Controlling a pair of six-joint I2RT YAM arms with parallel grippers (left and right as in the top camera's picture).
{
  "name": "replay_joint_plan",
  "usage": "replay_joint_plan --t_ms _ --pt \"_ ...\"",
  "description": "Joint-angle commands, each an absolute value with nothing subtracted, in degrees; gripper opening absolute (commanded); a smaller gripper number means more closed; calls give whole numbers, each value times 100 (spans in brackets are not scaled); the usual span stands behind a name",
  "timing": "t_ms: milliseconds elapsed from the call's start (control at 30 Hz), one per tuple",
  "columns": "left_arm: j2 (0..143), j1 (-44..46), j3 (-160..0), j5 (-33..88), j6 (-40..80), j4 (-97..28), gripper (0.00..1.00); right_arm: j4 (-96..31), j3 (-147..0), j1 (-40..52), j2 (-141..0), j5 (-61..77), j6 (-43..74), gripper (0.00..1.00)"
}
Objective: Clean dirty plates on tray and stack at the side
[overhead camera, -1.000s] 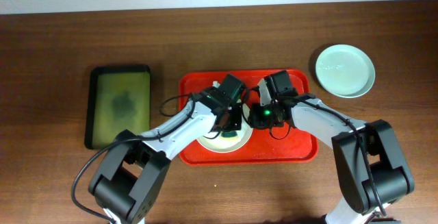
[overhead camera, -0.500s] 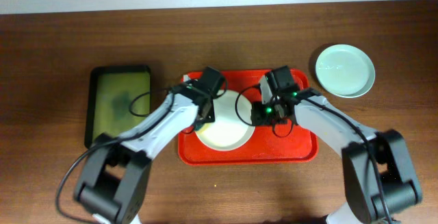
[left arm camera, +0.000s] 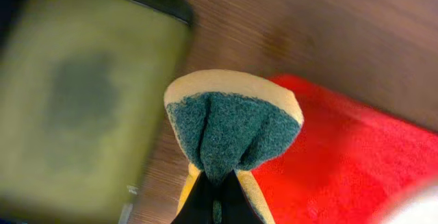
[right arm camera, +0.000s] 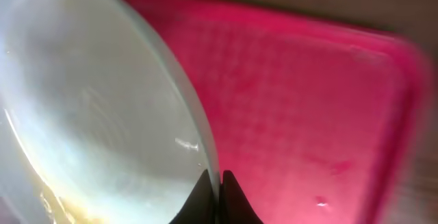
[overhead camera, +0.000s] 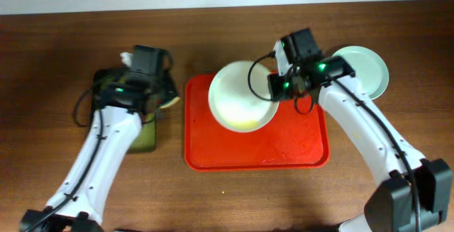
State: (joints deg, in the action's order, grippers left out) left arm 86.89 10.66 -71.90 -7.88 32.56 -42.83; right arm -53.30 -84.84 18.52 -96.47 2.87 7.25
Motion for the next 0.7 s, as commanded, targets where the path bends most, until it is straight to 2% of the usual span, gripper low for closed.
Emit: replay_joint_plan --t_ms 0,133,333,533,667 --pt "8759 401 -7105 -797 3120 -4272 0 -5765 -9321 2368 -9515 -1542 366 4" --pt "9148 -145 -7041 -790 3120 -4244 0 -5935 -9760 3267 -9515 -3789 336 4" --pt "9876 -390 -7041 -1044 3122 -4001 0 -5852 -9784 4423 -9515 -6062 246 4" --pt "10215 -821 -7041 -1372 3124 -3841 0 -5780 -9784 5041 -9515 -7054 -825 4" --pt "10449 -919 -7041 -1288 3124 -3839 0 -5647 -9784 5144 -9518 -7142 -1321 4"
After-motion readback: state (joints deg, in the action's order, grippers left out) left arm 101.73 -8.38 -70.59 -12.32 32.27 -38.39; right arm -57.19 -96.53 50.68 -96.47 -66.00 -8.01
